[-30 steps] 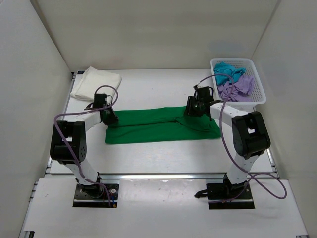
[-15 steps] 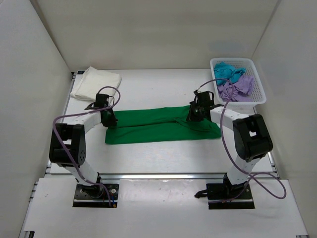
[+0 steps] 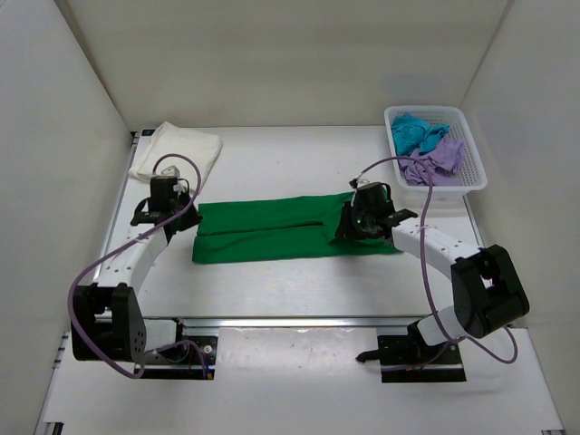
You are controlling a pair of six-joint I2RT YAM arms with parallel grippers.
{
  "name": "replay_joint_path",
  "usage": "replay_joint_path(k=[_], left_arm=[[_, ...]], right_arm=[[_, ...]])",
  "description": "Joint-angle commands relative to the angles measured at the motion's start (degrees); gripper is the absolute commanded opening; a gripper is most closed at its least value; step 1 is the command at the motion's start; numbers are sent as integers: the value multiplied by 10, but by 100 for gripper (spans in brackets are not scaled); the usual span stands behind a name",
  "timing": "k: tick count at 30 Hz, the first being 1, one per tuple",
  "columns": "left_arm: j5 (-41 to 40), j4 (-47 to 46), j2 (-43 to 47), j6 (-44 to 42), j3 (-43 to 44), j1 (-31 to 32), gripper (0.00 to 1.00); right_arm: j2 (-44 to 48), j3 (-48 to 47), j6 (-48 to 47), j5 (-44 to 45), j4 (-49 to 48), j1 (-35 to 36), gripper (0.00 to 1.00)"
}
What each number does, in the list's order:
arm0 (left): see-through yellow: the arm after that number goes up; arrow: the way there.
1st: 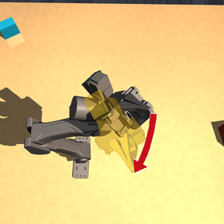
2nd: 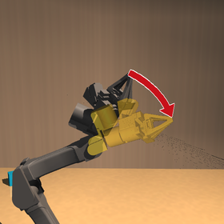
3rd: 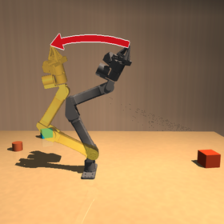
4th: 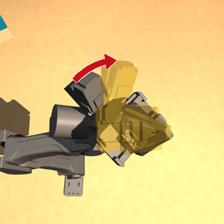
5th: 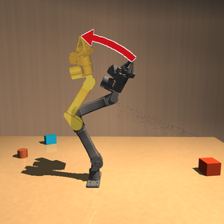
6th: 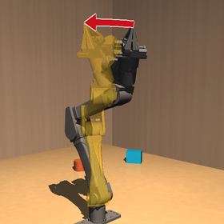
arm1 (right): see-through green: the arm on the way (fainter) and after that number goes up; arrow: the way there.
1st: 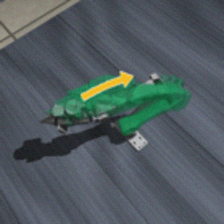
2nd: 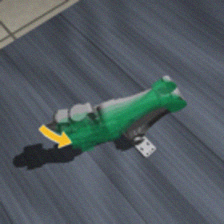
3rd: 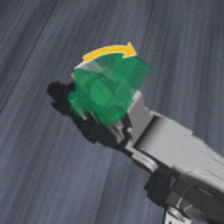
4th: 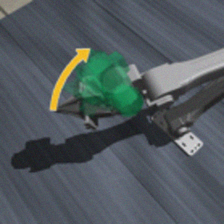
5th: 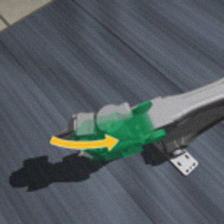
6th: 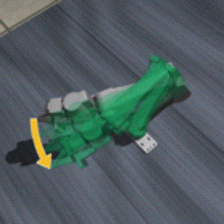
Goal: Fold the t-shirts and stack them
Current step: Fold the other side of the tshirt into a rectangle
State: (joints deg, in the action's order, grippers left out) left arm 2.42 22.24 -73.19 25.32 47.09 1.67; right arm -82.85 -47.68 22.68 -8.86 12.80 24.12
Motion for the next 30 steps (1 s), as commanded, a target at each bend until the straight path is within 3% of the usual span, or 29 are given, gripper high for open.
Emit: replay_joint_path(k=[1,3,4,6,8,11,14,18,24,30], left_arm=[[14,-21,3,17,8,14,15],[13,-32,-5,21,10,26,15],[14,-39,-18,25,17,32,16],[19,-48,-41,30,27,37,16],[22,-54,-80,40,43,46,16],[23,-61,-129,45,59,52,14],[45,-63,-159,51,52,40,12],[41,-90,-146,59,0,27,11],[60,-50,-182,41,24,26,7],[58,-14,-58,16,-20,15,4]], right_arm=[[16,7,4,10,22,0,21],[14,3,2,28,32,4,32],[13,-2,-3,25,36,0,33],[6,-12,-9,21,35,-8,30],[1,-31,-11,18,37,-11,9],[-23,-45,-6,25,8,-20,0],[-66,-58,-2,9,4,-29,0],[-71,-8,8,13,-44,-12,0],[-50,50,11,17,-58,3,0],[6,88,8,22,-66,-10,0]])
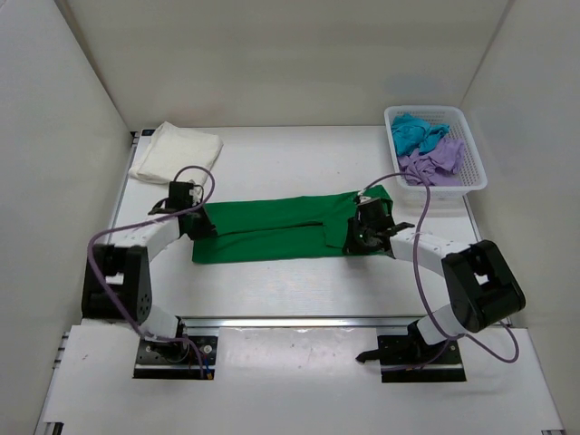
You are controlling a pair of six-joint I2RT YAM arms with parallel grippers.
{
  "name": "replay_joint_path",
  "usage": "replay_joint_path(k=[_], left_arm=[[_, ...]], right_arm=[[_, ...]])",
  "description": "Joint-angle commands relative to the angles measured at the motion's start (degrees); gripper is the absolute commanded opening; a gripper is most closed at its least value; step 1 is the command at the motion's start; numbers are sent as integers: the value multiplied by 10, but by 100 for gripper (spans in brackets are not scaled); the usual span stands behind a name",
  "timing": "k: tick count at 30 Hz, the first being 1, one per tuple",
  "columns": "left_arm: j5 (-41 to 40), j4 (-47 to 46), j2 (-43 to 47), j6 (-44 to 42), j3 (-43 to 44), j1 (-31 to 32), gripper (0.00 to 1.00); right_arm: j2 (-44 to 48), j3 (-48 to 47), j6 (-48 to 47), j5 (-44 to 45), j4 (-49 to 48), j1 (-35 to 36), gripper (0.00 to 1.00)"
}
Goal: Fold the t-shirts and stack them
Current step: Fold the other side of the tshirt into a rectangle
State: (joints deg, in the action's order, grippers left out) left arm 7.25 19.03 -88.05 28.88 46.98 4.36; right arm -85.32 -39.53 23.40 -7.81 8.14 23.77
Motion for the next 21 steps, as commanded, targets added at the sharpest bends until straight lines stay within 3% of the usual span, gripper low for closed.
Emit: replay_joint_path(k=[1,5,10,15,21], left_arm=[[2,20,128,-22,-30,-16,5],[-33,13,180,-10,-27,-5,6],[-28,-36,95,24,15,31,6],[1,-70,-8,48,29,15,3],[10,-99,-7,69,-18,-33,3]], right_arm=[[36,5,2,3,-19,-13,0],[43,-26,8,-2,-14,-20,0],[31,-64,3,38,-7,-50,0],[13,-18,30,53,-48,-90,0],[58,57,79,121,-60,-96,0]])
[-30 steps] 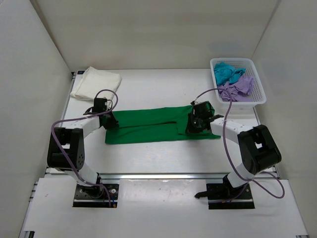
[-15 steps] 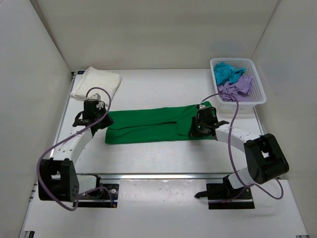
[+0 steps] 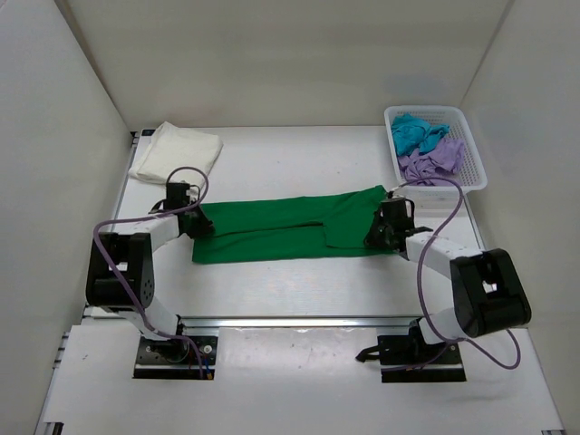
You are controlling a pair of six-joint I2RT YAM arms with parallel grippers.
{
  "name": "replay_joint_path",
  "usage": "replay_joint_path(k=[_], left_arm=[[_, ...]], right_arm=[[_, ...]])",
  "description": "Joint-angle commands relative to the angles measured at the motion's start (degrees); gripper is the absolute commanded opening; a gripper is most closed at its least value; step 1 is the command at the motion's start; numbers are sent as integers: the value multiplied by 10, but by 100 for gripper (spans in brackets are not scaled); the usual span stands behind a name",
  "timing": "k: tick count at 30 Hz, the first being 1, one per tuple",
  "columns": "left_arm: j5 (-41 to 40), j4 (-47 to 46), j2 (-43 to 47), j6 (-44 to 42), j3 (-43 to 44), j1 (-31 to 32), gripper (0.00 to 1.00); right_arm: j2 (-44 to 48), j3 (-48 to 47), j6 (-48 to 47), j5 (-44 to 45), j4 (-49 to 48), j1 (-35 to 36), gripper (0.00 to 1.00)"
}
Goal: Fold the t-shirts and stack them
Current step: Fold the other side of the tshirt into a rectangle, then rotate the tshirt 90 degrees
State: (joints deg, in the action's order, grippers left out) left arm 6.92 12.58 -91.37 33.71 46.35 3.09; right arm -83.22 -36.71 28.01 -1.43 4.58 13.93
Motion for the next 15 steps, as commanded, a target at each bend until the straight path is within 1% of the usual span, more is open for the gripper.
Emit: replay_joint_path(k=[1,3,4,5,7,8,9,10,13,15], left_arm=[[13,-41,43,28,-14,-19,3],[-22,-44,67,26,-5,1,5],[-47,-42,84,22,10,22,5],[-58,-42,82,21,20,30,6],[-52,-47,69,23,58,50,8],[-46,-44,49,28,73,55,8],[-42,-42,37,28,90,55,8],[-34,-48,16,35,101,55,8],[-16,-49,-39,51,110,42,6],[6,-69,-54,62,86,29,4]], right_arm=[[61,43,40,60,-37,0,0],[82,43,40,49,-42,-13,0],[86,25,33,38,-41,-20,2],[79,4,30,35,-41,-30,3],[57,-33,14,29,-43,-36,10],[40,-51,5,26,-41,-40,11],[34,-52,3,19,-67,-39,13],[12,-66,2,-5,-76,-42,15],[-33,-85,10,-4,-65,-33,14],[-34,-62,22,0,-74,-24,13]])
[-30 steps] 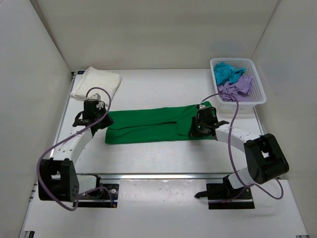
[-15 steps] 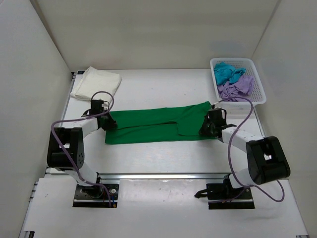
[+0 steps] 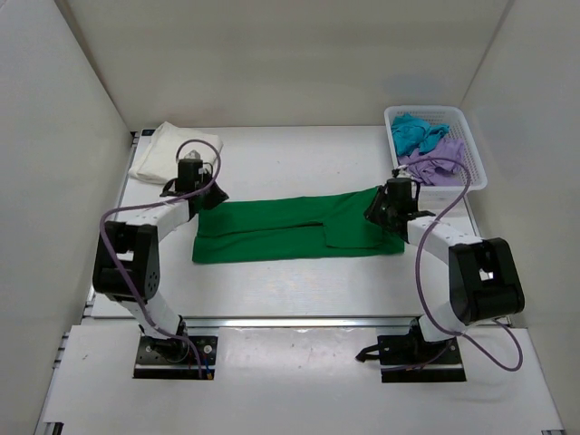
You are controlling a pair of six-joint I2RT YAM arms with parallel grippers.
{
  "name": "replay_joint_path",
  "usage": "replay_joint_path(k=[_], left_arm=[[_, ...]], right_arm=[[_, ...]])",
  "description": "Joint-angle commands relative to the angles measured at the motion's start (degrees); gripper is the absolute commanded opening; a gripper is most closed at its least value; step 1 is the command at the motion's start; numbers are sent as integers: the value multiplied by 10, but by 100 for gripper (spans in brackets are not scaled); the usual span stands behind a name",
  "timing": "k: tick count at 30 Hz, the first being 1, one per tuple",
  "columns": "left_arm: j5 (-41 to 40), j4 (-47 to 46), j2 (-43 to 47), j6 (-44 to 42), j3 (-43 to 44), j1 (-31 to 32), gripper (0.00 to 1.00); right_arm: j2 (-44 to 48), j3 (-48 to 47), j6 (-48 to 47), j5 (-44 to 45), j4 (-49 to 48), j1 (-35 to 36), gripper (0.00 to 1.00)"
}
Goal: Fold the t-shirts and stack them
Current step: Rotate the tshirt 90 degrees
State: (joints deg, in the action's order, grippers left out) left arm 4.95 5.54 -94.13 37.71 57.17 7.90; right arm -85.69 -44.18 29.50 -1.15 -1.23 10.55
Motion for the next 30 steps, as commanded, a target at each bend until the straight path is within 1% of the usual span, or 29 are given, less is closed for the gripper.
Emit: replay_joint_path(k=[1,3,6,7,9,11,15,18,20,22,24,25,27,28,30], left_arm=[[29,-15,-24,27,-53,-35,4],[40,-22,-12,32,-87,-60,4],[47,-26,10,33,-133,-78,4],[50,-25,16,32,-150,-79,3],[62,-37,42,42,-175,-111,4],[57,-35,63,38,-195,-121,4],[32,3,117,11,-205,-140,4],[31,10,165,9,-210,-148,5],[2,24,204,2,-203,-126,5],[-13,18,223,3,-186,-103,6],[-21,16,228,3,-165,-87,8],[-26,9,219,4,-150,-63,8],[-30,9,179,2,-123,-35,8],[-29,6,164,1,-107,-32,8],[-12,-3,126,4,-94,-32,7]], right_arm=[[-2,32,17,2,-29,15,12],[5,72,29,-3,-36,24,10],[13,107,42,10,-29,36,7],[11,115,42,3,-27,38,7],[18,138,58,-10,-25,35,5],[26,160,64,-38,-27,27,0],[91,221,90,-59,-32,40,0],[141,241,97,-48,-4,64,2],[171,232,82,-50,8,62,7],[177,204,65,-54,33,48,16],[175,171,48,-60,48,27,21],[171,144,47,-58,54,22,24],[144,95,27,-21,62,15,25],[136,87,27,2,59,14,26],[92,70,15,-7,34,-14,27]])
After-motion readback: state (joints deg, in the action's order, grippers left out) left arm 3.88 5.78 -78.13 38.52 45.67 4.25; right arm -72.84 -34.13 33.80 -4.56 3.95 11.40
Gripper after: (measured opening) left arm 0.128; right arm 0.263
